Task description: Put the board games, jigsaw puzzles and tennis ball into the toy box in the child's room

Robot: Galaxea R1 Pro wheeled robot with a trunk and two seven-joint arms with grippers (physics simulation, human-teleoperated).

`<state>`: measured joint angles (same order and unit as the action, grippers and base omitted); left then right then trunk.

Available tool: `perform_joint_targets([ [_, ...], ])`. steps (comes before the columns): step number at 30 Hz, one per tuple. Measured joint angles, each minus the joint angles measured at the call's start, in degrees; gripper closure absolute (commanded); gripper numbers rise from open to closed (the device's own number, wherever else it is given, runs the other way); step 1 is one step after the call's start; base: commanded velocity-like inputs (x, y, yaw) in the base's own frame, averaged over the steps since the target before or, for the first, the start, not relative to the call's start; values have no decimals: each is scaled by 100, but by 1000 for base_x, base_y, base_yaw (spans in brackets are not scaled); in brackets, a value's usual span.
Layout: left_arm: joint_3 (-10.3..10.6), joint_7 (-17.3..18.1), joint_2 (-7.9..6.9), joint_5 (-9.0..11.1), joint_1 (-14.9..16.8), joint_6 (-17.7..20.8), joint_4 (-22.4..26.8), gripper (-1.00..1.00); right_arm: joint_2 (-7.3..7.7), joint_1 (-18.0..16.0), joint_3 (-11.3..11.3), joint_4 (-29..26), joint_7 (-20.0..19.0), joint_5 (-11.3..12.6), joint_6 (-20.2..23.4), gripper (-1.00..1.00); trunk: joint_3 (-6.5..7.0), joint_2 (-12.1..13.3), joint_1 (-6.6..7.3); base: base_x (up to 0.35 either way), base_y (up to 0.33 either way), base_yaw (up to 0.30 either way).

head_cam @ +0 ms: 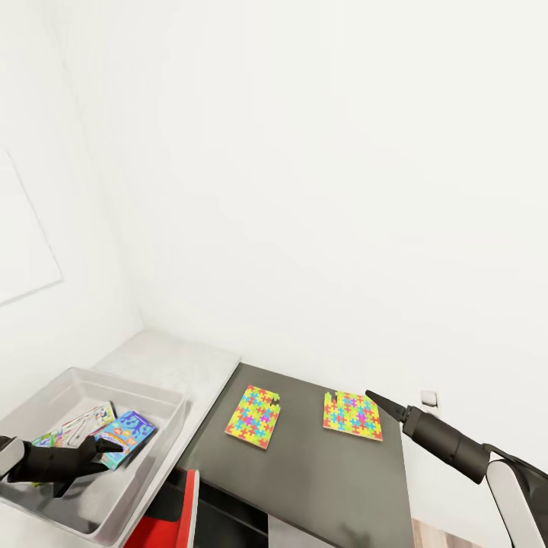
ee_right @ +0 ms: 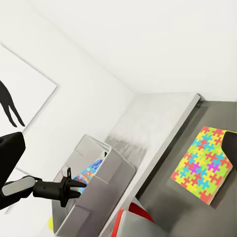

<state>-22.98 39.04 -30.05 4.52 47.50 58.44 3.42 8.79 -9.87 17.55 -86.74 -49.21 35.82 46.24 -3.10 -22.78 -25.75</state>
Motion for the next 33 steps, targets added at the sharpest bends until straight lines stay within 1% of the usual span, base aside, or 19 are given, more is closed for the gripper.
perform_joint_targets([
  [10,-2,0,1,1,1,-1,0,100,-4,0,-2,0,-1,1,-10,-100,0,0,0,0,0,0],
  [11,0,-2,1,0,1,-1,0,-100,-3,0,-2,0,-1,1,-11,-100,0,0,0,0,0,0],
  [33,-22,1,-3,3,1,-1,17,-100,-1,0,-2,35,-10,8,-14,-100,0,0,0,0,0,0],
])
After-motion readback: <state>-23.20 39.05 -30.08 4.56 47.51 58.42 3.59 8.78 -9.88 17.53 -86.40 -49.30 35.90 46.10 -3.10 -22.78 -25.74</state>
